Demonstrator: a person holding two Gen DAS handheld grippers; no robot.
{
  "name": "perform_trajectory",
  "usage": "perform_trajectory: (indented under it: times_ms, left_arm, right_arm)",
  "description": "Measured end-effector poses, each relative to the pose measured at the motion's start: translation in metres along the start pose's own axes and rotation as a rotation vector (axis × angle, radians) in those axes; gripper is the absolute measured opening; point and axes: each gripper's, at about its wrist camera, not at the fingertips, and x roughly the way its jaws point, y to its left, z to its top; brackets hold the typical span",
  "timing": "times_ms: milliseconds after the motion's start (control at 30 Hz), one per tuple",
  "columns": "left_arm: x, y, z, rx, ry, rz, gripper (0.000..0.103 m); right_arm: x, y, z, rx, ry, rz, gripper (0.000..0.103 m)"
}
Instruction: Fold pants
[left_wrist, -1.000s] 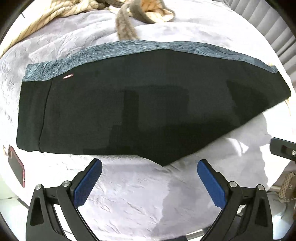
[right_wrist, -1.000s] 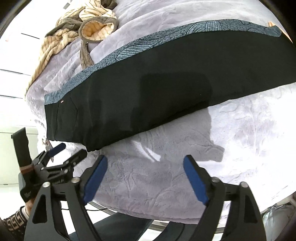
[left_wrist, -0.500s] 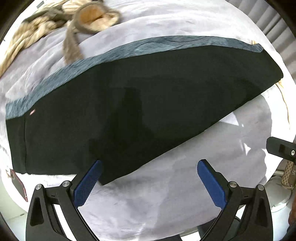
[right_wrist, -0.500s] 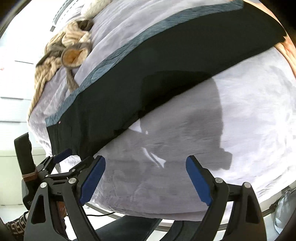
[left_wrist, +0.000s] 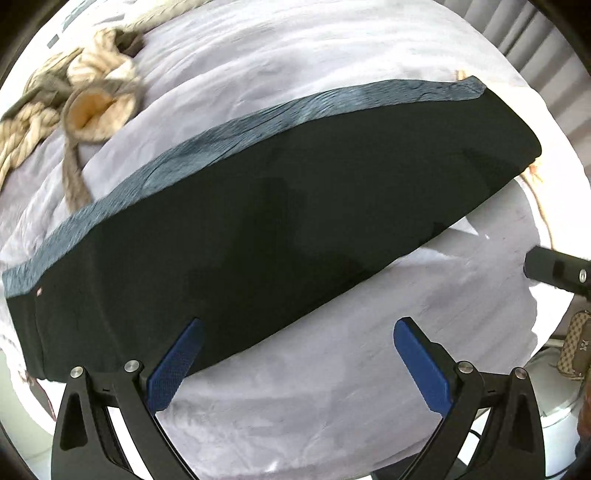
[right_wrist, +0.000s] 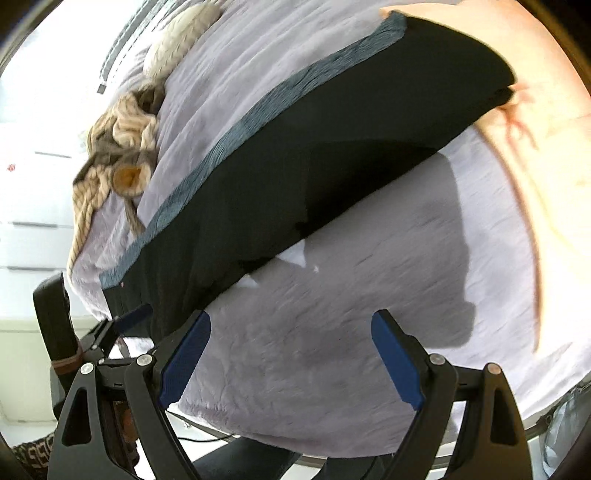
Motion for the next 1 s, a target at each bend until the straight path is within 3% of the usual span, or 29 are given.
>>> perform_trajectory:
  times_ms: [133,167,200,467,733,833,900,1000]
  left_arm:
    - [0.001,-0.037,0.028,0.042,-0.016,0.013,0.103]
    - [0.002,-0.042,0.034,0.044,-0.019,0.011,0.103]
    - [0.003,-0.046,0.040,0.043,-0.022,0.009,0.103]
    - [0.013,-0.044,0.089,-0.015,-0.057,-0.012,0.103]
    - [0.050,-0.028,0.098,-0.106,-0.050,0.007,0.103]
    - [0.065,-0.027,0.097,-0.129,-0.025,0.009,0.103]
    - [0.068,-0.027,0.097,-0.136,-0.033,0.001,0.103]
    - [0.068,-0.029,0.097,-0.120,-0.044,0.006,0.103]
  right_arm:
    - [-0.014,-0.023,0.013,0.059,-0.043,0.078,0.091]
    - [-0.016,-0.028,0.015,0.069,-0.052,0.088,0.093]
    - [-0.019,-0.033,0.018,0.077,-0.063,0.102,0.103]
    - [-0.039,-0.061,0.038,0.161,-0.178,0.177,0.103]
    - [-0.031,-0.095,0.073,0.304,-0.257,0.258,0.103]
    - [-0.022,-0.107,0.077,0.371,-0.256,0.267,0.088]
    - [-0.017,-0.115,0.078,0.417,-0.246,0.264,0.062]
    - [-0.008,-0.123,0.082,0.484,-0.234,0.285,0.036]
